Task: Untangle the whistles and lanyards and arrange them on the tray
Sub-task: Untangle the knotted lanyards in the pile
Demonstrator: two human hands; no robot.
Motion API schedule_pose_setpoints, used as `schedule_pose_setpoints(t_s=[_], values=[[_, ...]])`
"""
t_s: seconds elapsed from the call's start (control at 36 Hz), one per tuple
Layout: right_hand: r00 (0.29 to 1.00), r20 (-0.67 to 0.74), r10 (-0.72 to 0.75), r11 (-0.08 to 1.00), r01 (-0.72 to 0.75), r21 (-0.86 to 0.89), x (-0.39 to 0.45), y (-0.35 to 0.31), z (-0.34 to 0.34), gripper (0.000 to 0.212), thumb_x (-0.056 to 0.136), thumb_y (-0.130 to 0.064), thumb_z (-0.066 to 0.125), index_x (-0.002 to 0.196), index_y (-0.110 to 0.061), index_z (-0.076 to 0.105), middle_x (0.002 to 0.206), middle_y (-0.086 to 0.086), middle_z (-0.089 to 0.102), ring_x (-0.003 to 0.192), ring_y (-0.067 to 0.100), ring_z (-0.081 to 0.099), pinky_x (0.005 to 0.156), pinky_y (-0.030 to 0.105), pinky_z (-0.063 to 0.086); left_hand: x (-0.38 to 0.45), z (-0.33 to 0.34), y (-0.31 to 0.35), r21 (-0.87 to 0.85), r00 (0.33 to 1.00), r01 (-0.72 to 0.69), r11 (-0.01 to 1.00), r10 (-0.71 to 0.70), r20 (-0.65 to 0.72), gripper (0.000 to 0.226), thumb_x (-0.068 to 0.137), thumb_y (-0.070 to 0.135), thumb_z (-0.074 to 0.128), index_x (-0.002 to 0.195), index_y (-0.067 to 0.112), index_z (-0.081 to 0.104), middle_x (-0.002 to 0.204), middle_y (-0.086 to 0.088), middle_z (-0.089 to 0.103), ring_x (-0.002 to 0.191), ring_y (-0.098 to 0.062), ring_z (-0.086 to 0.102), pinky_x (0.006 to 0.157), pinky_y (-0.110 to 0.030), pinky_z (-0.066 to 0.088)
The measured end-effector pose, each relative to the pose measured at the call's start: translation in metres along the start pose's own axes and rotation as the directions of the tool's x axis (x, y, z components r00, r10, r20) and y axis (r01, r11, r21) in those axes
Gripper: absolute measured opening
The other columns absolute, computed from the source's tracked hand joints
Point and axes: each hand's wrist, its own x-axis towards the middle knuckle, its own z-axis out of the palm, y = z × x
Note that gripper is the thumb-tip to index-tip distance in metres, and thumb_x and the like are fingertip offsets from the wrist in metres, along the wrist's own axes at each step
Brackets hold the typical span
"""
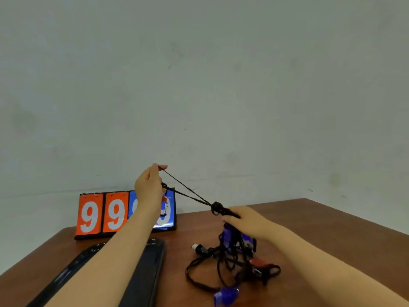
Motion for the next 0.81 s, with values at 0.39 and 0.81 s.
schedule_pose_setpoints(t_s=[0.39, 0.81], values=[[0.948, -0.056, 0.314, 0.064, 0.037, 0.997, -0.004, 0.023, -0.033, 0.025, 0.089, -0.011, 0.038, 0.064, -0.012, 0.04, 0.043, -0.003, 0.028, 0.039, 0.013, 0.032, 0.053, 0.026, 0.029, 0.003, -0.049, -0.083, 0.291, 0.969, 0.246, 0.925, -0.223, -0.109, 0.033, 0.102, 0.031, 0.035, 0.084, 0.017, 0.06, 0.066, -0.009, 0.043, 0.055, -0.017, 0.034, 0.05, -0.032, 0.029], [0.916, -0.196, 0.35, 0.759, -0.155, 0.633, -0.008, 0.02, -0.054, 0.026, 0.099, -0.018, 0.042, 0.088, -0.007, 0.063, 0.047, -0.005, 0.029, 0.037, 0.009, 0.019, 0.039, 0.022, 0.016, -0.032, -0.016, -0.103, 0.648, 0.89, -0.117, 0.753, -0.21, 0.404, 0.034, 0.103, 0.031, 0.036, 0.098, 0.023, 0.069, 0.093, 0.007, 0.061, 0.078, -0.009, 0.054, 0.074, -0.025, 0.044]])
